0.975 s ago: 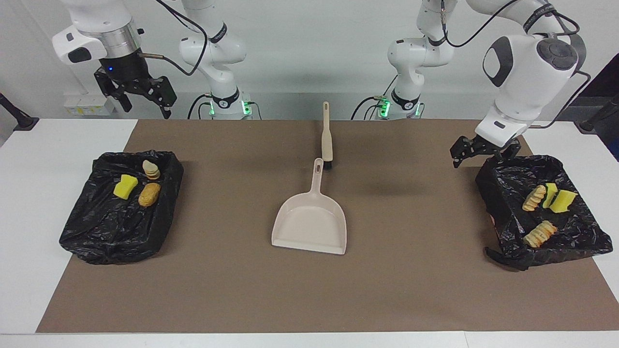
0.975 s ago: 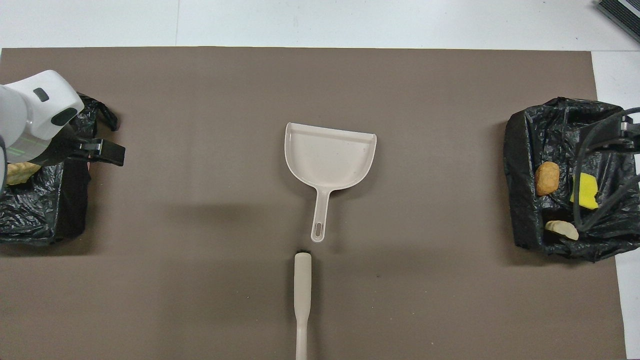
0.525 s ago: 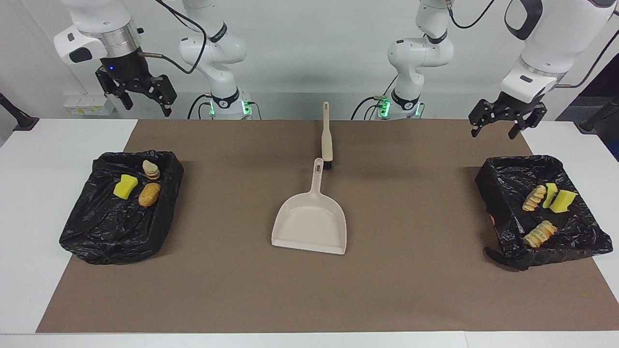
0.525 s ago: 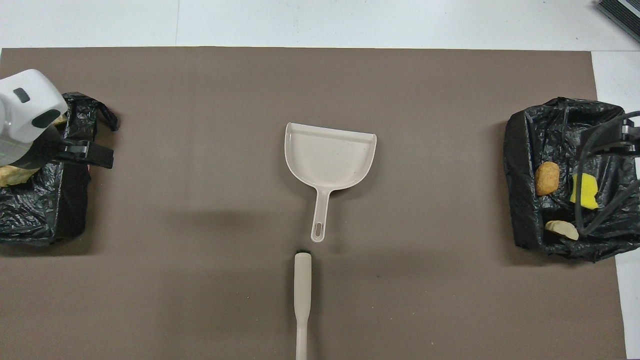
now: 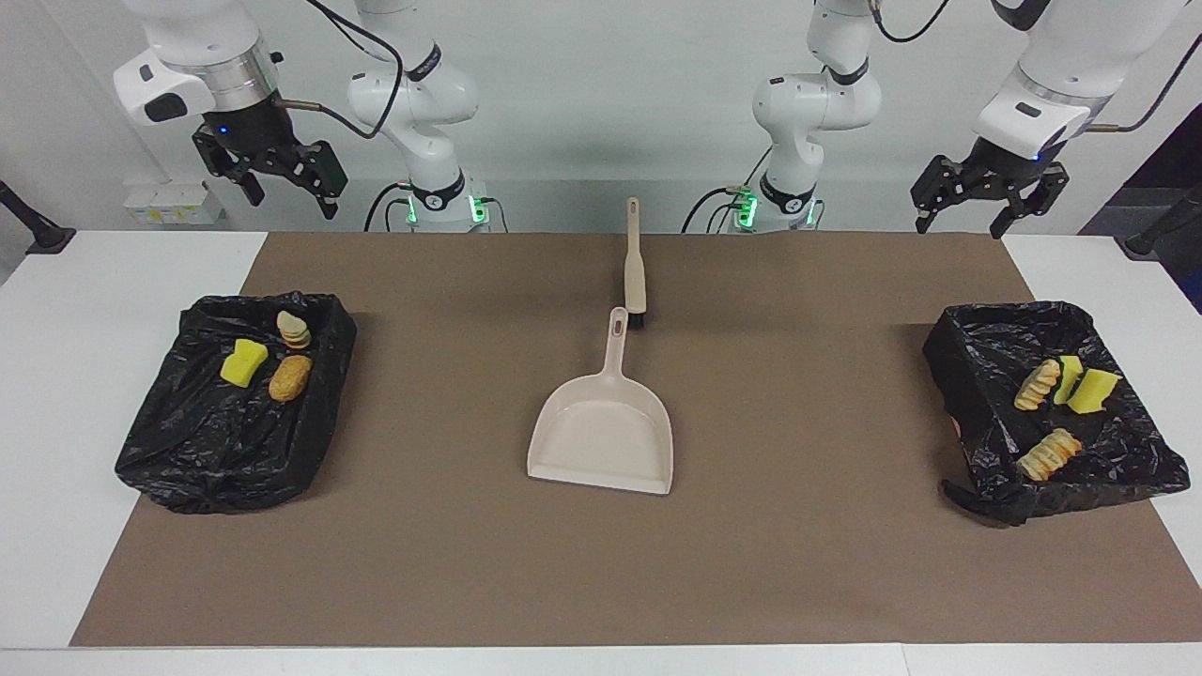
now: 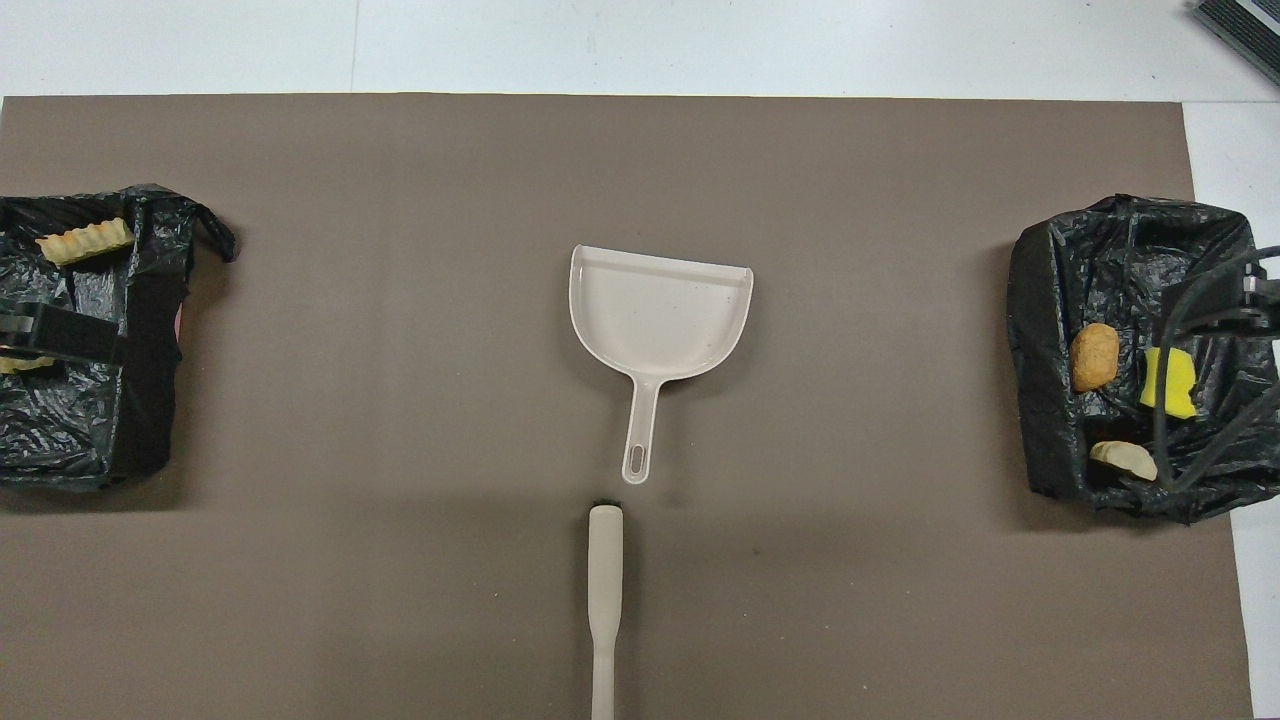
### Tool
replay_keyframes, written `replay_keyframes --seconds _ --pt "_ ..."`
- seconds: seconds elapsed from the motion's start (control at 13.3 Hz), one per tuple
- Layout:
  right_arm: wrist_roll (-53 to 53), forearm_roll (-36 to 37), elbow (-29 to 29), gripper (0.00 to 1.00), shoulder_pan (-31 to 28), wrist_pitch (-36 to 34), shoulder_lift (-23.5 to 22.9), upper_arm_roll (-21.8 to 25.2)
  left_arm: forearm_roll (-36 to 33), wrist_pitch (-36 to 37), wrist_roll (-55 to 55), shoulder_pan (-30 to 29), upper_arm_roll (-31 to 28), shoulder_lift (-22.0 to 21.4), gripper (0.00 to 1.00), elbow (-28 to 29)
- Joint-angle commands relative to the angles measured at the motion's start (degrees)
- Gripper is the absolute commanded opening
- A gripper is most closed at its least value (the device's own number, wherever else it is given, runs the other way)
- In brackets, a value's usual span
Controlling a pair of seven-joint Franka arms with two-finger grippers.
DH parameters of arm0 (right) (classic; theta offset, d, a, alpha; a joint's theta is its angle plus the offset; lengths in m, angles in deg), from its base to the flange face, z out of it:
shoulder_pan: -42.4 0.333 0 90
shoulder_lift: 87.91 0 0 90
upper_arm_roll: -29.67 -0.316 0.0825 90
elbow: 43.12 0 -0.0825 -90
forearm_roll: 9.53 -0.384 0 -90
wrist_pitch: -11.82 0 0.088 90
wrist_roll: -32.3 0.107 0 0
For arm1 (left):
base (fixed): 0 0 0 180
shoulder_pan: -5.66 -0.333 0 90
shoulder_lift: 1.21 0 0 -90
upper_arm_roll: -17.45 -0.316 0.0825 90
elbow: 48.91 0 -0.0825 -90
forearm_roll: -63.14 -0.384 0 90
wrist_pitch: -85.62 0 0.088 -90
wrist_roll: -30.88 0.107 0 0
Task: Sweep and dump trash in bin
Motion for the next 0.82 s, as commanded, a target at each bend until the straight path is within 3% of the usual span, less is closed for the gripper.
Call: replay_keyframes --seconds 0.0,0.75 --pt "-1.5 -1.2 2.6 1.00 -0.4 0.6 2.1 0.4 1.9 1.6 -0.8 0.1 0.0 -1.3 1.00 -1.8" --pt "-3.5 -2.1 2.8 1.00 -0.3 0.9 2.2 0.3 1.8 1.7 -3.8 0.2 0.1 -3.4 1.00 -0.1"
